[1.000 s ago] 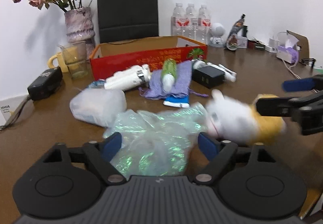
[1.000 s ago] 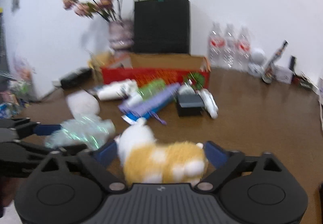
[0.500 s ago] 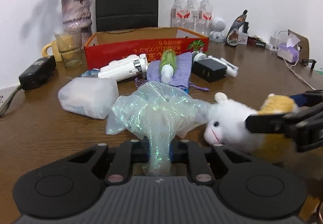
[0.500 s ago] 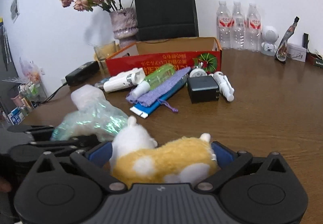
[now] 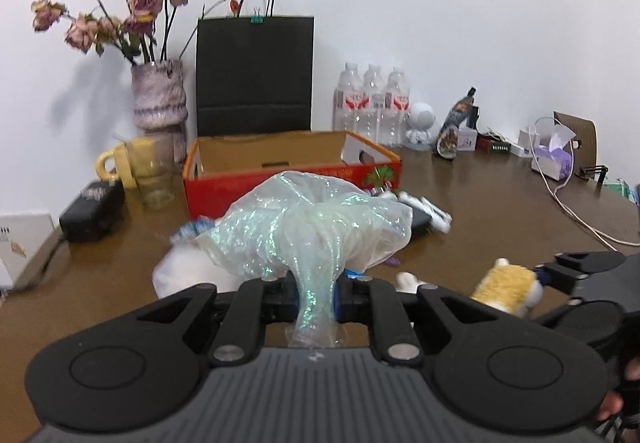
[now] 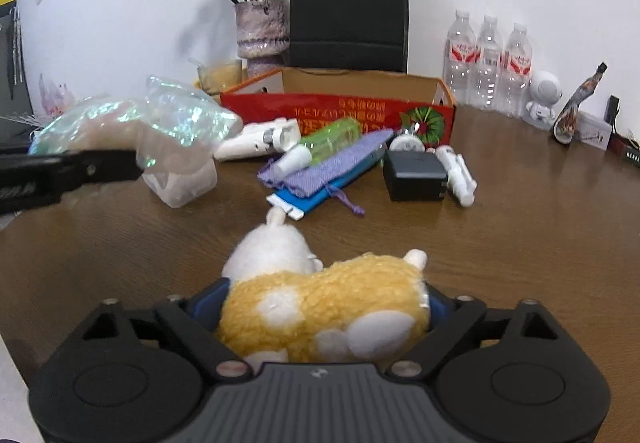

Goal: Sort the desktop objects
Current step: 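Grasp the iridescent plastic bag with the left tool while the right tool grasps the plush alpaca, then carry the bag with the left tool while the right tool carries the alpaca into the cardboard box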

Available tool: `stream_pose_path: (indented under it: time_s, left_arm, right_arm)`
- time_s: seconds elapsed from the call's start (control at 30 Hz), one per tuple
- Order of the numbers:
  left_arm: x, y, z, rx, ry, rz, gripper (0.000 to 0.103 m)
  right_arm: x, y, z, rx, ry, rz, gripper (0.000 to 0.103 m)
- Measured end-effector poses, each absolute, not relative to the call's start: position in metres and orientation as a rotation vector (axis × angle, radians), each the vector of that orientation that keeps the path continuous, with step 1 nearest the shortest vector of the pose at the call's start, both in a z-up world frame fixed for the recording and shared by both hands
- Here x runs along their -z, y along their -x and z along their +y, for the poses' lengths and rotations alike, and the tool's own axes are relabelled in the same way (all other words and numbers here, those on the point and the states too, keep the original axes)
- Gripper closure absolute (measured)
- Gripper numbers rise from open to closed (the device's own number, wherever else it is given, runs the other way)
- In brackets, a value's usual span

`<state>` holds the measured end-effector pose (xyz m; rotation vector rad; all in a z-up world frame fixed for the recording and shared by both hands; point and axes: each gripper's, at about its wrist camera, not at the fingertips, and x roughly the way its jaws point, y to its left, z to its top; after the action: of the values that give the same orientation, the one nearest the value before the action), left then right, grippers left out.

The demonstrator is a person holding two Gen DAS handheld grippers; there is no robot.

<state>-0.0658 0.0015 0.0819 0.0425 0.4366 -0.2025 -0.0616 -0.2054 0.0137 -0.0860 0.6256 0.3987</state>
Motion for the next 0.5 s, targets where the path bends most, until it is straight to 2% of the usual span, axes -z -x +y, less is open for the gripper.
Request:
stream_pose_path:
  time_s: [0.27,0.4,0.5]
  left_arm:
    - [-0.127,-0.040,0.014,0.193,-0.053,0.440,0.089]
    - [-0.139,-0.116,0.018,0.139,-0.058,0.431,0.089]
    - [-0.125,-0.170,0.018,0.066,-0.065,0.481,0.088]
  right_arm:
    - [-0.087,0.014,-0.216,-0.349,0.049,0.460,0.013]
    - [-0.115,-0.058,-0.213,-0.306,-0.051,0.436,0.013]
    - [-0.121,-0.127,-0.215,-0.267,-0.149,0.475,0.013]
